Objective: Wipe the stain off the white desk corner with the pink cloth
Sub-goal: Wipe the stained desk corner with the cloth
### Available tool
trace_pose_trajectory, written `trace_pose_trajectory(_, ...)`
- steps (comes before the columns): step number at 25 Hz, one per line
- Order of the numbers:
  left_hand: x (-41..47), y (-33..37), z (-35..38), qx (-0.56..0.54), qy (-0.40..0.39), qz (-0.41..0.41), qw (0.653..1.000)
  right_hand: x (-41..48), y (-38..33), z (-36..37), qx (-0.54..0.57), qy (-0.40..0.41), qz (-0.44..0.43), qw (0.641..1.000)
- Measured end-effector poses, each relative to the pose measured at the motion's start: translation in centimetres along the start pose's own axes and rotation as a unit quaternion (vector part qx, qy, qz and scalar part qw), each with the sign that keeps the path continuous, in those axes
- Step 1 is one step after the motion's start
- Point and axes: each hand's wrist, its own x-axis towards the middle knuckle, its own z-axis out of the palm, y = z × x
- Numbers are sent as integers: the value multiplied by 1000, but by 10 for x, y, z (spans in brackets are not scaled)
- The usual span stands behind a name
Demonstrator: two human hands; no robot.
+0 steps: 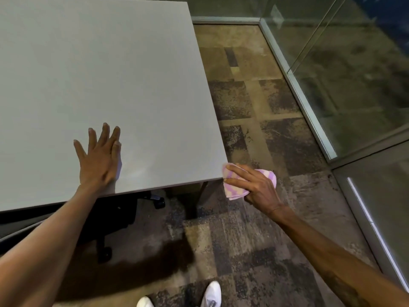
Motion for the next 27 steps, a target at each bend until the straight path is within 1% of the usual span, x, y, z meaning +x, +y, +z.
trace_pose_trajectory(2,-1,1,-1,-2,-1,-1,1000,-3,-9,4,30,-2,42,999)
trace_pose_trajectory(4,-1,0,-3,-6,-2,3,1000,-10,-13,6,64,21,94,993)
trace_pose_trajectory(5,0,0,-4,-9,-3,3,1000,-15,-14,6,88,44,142,985)
trace_pose_trajectory(6,1,1,-4,-11,-4,2,1000,-19,-15,4,131,68,212,966)
trace_pose_trajectory(7,1,2,-3,-10,-1,0,1000,-20,-16,1,196,86,299,930)
trace_pose_trajectory(8,1,3,-3,-8,1,-1,1000,-17,-17,-4,276,95,380,878)
trace_pose_trajectory(9,2,3,-3,-6,2,-2,1000,-10,-18,-9,342,84,439,827)
trace_pose_trajectory(10,2,2,-3,-6,1,-2,1000,1,-20,-13,390,60,474,787)
trace_pose_trajectory(11,3,2,-3,-7,-1,-2,1000,13,-23,-17,416,23,491,765)
trace_pose_trajectory(12,2,2,-3,-6,-1,-3,1000,25,-27,-21,431,-7,498,753)
trace_pose_trajectory(14,2,3,-3,-3,-1,-5,1000,47,-35,-25,417,-22,510,752)
trace_pose_trajectory(17,3,4,-3,3,-7,-14,1000,73,-42,-25,357,-5,530,769)
trace_pose_trajectory(18,3,4,-2,8,-6,-15,1000,82,-43,-24,345,4,538,769)
trace_pose_trajectory(22,3,3,1,-8,-7,-21,1000,116,-45,-12,350,74,573,737)
trace_pose_trajectory(25,2,6,0,-11,-10,-30,999,136,-44,1,356,132,565,732)
trace_pose_trajectory(27,2,6,-1,-17,-11,-33,999,146,-41,8,362,161,577,714)
